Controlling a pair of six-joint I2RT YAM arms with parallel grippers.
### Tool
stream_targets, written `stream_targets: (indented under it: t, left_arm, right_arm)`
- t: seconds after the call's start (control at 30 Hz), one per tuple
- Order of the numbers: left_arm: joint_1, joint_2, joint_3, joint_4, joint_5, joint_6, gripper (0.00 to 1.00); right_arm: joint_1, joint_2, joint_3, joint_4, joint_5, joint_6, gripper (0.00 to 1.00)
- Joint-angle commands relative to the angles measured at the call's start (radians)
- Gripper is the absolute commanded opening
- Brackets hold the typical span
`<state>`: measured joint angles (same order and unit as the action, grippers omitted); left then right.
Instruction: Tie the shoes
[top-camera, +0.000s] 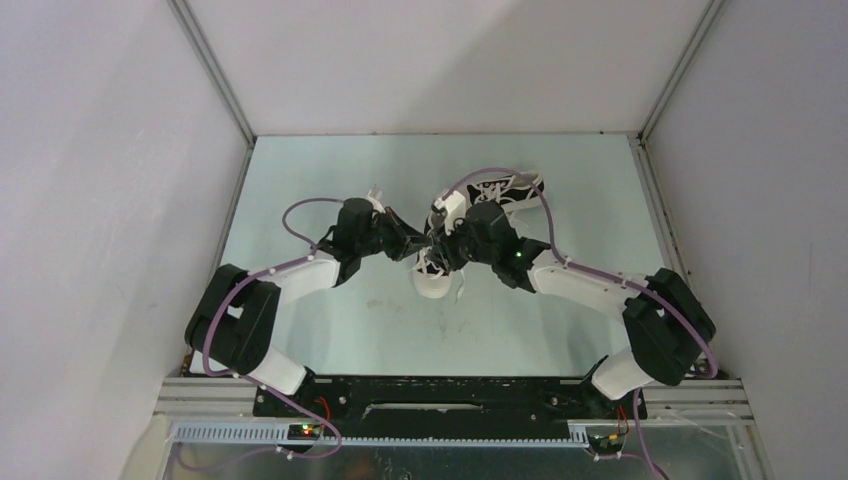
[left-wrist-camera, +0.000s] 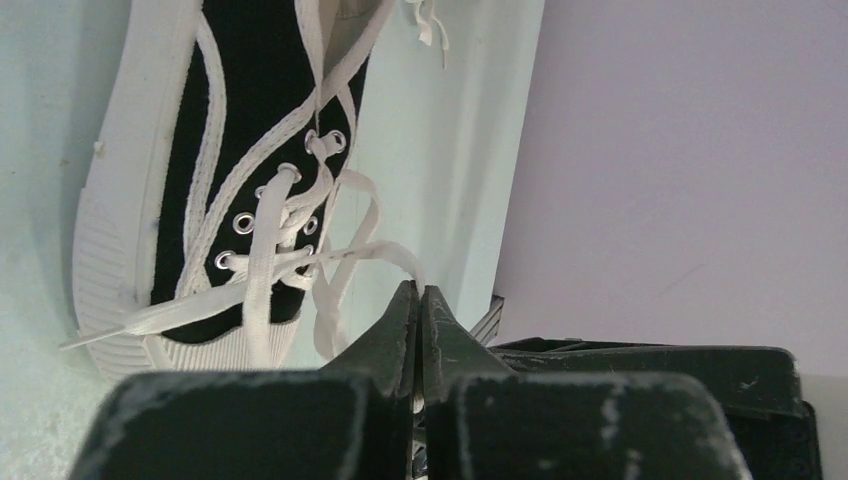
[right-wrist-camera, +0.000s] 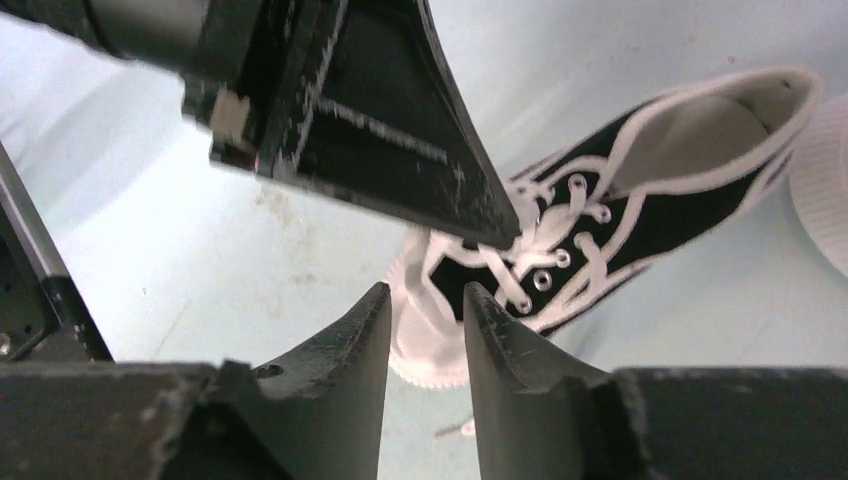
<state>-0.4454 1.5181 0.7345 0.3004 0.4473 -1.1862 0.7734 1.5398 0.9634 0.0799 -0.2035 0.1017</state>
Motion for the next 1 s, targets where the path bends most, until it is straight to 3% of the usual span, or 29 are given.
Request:
stream_targets:
  t: [0.0, 0.2, 0.37, 0.63, 0.87, 0.97]
  left_arm:
    - [0.004, -0.024, 0.039, -0.025, -0.024, 0.058, 0.00]
    - [0.008, -0.010, 0.067, -0.046, -0.002, 0.091, 0.00]
    - [0.012, -0.005, 0.080, -0.052, 0.002, 0.112, 0.00]
    - [0.013, 0.001, 0.095, -0.069, 0.016, 0.138, 0.00]
    - [0.014, 0.009, 0.101, -0.080, 0.027, 0.149, 0.00]
    - [0.013, 0.014, 0.105, -0.079, 0.034, 0.151, 0.00]
  right_arm:
    - [-0.042, -0.127, -0.085, 0.062, -0.003, 0.043, 0.40]
    - [-0.148, -0.207, -0.227, 0.073, -0.065, 0.091, 0.49]
    - [-0.224, -0.098, -0.230, 0.061, -0.138, 0.125, 0.53]
    - [-0.225, 0.146, -0.126, 0.094, -0.327, 0.114, 0.64]
    - [-0.225, 0.196, -0.096, 0.130, -0.278, 0.108, 0.66]
    - [-0.234, 0.205, -0.095, 0.142, -0.312, 0.107, 0.59]
